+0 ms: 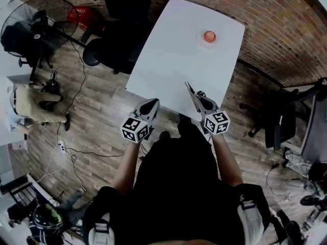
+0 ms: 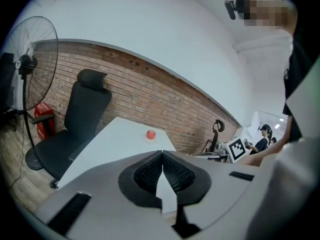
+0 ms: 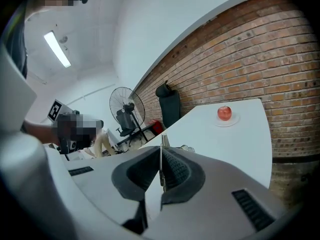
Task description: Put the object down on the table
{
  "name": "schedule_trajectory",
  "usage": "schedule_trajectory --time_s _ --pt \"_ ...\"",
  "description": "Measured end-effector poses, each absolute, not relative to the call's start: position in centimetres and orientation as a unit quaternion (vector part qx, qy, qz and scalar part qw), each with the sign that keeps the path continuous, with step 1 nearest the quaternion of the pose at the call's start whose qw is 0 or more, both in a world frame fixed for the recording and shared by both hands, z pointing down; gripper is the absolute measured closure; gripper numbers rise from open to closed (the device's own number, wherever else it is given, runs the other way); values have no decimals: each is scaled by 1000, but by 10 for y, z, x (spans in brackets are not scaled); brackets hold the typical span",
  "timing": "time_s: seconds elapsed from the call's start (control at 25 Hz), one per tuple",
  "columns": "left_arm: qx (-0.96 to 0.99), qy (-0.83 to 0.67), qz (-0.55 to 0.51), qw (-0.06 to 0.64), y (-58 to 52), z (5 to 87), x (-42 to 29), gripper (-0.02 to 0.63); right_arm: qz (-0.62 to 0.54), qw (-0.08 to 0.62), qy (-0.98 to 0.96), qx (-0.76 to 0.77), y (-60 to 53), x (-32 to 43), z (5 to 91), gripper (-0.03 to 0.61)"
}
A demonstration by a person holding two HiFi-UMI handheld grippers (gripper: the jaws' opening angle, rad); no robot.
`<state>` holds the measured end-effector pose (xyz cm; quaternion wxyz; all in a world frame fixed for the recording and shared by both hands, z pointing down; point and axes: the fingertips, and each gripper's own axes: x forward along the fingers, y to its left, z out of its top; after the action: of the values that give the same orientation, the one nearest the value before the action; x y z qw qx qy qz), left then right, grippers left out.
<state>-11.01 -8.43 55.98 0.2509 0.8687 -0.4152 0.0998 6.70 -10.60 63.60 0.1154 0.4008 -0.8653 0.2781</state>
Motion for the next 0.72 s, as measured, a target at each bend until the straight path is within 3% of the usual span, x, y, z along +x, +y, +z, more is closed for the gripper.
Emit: schedule_trajectory --time_s 0.72 --pt "844 -456 93 267 -109 566 -103 595 294 143 -874 359 -164 60 661 576"
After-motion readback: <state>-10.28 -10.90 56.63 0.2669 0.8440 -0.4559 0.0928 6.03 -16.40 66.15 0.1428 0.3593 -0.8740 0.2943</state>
